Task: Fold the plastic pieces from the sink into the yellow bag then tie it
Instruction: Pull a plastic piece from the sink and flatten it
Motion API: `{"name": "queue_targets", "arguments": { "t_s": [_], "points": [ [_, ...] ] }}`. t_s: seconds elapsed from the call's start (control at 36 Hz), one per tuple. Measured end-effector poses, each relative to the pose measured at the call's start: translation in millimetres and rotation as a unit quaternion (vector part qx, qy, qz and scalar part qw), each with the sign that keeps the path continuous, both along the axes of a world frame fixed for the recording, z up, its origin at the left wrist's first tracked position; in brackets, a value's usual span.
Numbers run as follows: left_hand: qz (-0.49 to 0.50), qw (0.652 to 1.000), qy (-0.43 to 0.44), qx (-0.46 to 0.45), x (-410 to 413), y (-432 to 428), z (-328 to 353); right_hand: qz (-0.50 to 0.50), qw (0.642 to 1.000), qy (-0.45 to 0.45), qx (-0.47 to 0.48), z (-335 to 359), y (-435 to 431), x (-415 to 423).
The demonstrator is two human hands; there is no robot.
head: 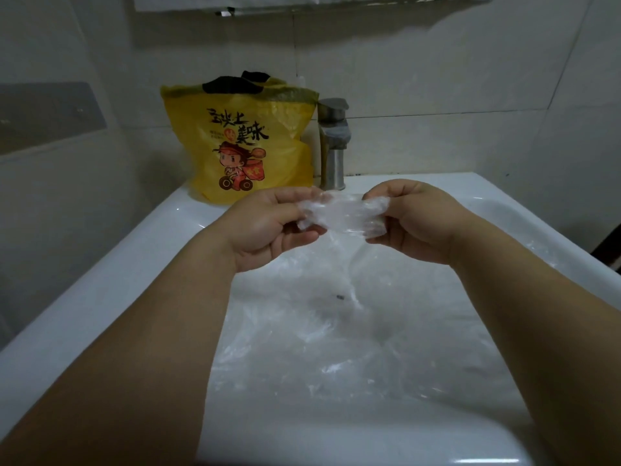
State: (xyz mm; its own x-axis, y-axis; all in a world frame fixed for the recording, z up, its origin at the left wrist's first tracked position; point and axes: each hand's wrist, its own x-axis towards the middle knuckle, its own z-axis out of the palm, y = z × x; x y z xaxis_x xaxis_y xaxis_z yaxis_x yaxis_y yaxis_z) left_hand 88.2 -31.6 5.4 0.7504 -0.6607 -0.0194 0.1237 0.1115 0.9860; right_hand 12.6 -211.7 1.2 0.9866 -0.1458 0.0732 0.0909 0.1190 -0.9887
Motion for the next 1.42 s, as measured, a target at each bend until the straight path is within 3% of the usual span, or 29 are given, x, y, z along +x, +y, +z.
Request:
{"name": "queue_targets", "arguments": {
  "t_s": [0.11, 0.19, 0.39, 0.56, 0.69, 0.81, 0.97, 1.22, 1.33, 1.42],
  "points": [
    [0.053, 0.997, -0.049, 0.011, -1, -4, -2, 0.089, 0.991, 0.009, 0.097, 6, 1, -6],
    [0.073, 0.990, -0.118, 0.039, -3, -7, -4, 0.090, 0.986, 0.044, 0.131, 9, 3, -10],
    [0.094, 0.982, -0.158, 0.052, -4, -8, -4, 0.011, 0.994, 0.083, 0.069, 8, 9, -9],
    [0.045, 0.998, -0.051, 0.013, -6, -5, 1, -0.034, 0.998, 0.056, 0.000, 4, 11, -7],
    [0.102, 0.975, -0.160, 0.114, -1, -7, -7, -0.017, 0.996, 0.052, -0.073, 4, 13, -7],
    [0.089, 0.972, -0.181, 0.118, -1, -6, -10, -0.033, 0.991, 0.043, -0.121, 4, 14, -9],
    [0.092, 0.973, -0.187, 0.103, 1, -4, -9, -0.027, 0.998, 0.037, -0.035, 7, 15, -11],
    [0.093, 0.966, -0.221, 0.097, 0, -4, -9, -0.030, 0.997, 0.059, -0.026, 4, 13, -8],
    [0.108, 0.956, -0.250, 0.111, 1, -4, -9, -0.030, 0.991, 0.060, -0.112, 4, 11, -7],
    [0.124, 0.922, -0.330, 0.163, 3, -6, -13, -0.073, 0.970, 0.032, -0.229, 0, 12, -5]
  ]
}}
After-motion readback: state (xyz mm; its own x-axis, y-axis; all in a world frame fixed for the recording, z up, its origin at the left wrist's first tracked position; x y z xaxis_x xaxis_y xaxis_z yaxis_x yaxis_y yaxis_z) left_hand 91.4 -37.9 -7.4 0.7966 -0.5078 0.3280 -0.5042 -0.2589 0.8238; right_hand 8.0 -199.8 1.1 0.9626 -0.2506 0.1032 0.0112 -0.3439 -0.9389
